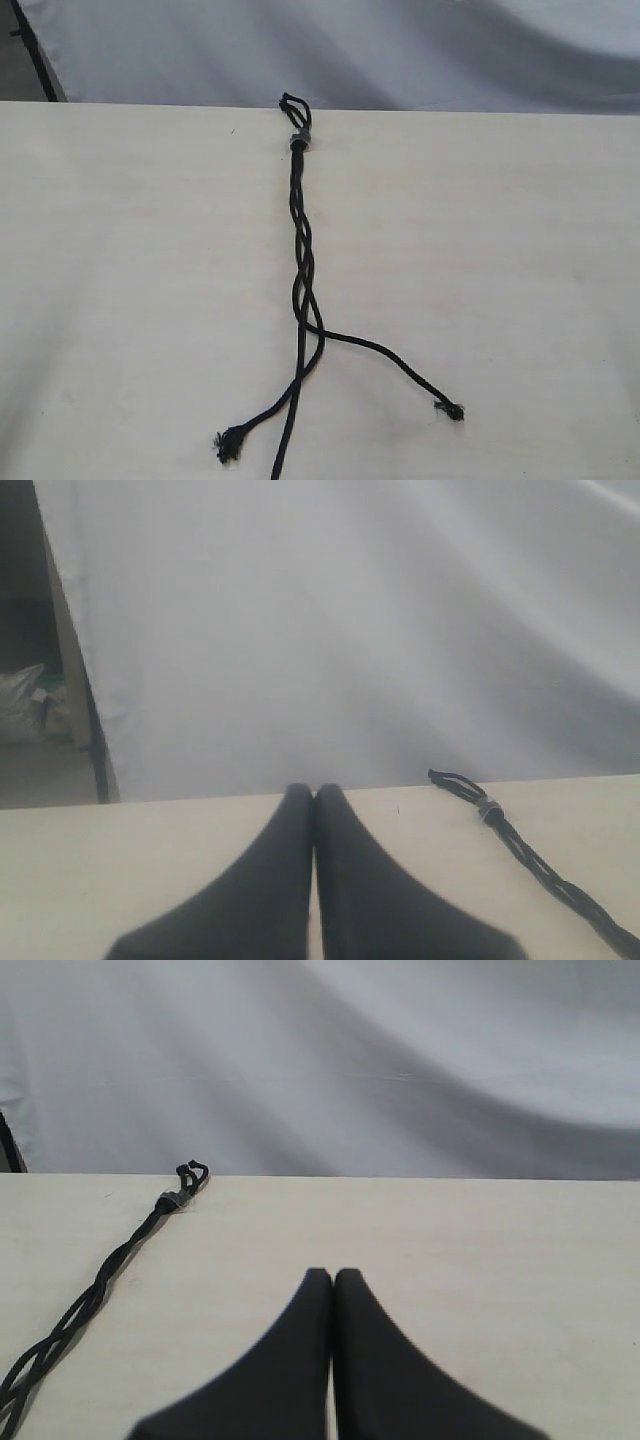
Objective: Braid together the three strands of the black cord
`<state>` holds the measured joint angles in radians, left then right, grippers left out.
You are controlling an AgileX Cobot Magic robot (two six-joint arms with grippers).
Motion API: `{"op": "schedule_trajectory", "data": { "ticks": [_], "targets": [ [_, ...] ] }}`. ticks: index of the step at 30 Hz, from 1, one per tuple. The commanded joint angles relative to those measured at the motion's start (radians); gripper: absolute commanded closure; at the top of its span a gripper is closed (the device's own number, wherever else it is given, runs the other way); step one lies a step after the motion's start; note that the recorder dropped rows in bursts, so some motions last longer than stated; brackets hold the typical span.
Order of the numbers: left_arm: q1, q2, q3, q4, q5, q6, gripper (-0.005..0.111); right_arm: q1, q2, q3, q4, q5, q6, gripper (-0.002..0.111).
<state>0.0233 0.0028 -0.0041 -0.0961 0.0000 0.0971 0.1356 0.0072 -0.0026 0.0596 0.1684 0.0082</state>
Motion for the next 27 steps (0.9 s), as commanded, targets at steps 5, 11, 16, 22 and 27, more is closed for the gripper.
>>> {"op": "schedule_trajectory", "data": {
  "ticks": [5, 11, 16, 22, 27],
  "targets": [
    [0.002, -0.003, 0.004, -0.009, 0.006, 0.002, 0.106, -0.005, -0.007, 0.003, 0.002, -0.003, -0.008, 0.108],
    [0.002, -0.003, 0.004, -0.009, 0.006, 0.002, 0.106, -0.005, -0.007, 0.003, 0.002, -0.003, -0.008, 0.108],
    [0.002, -0.003, 0.004, -0.009, 0.006, 0.002, 0.106, -0.005, -0.007, 0.003, 0.002, -0.003, -0.008, 0.108],
    [0.002, -0.003, 0.004, -0.009, 0.006, 0.002, 0.106, -0.005, -0.007, 0.003, 0.002, -0.003, -0.008, 0.108],
    [0.002, -0.003, 0.004, -0.009, 0.006, 0.002, 0.106, -0.005, -0.007, 0.003, 0.002, -0.002, 0.003, 0.108]
  ]
}}
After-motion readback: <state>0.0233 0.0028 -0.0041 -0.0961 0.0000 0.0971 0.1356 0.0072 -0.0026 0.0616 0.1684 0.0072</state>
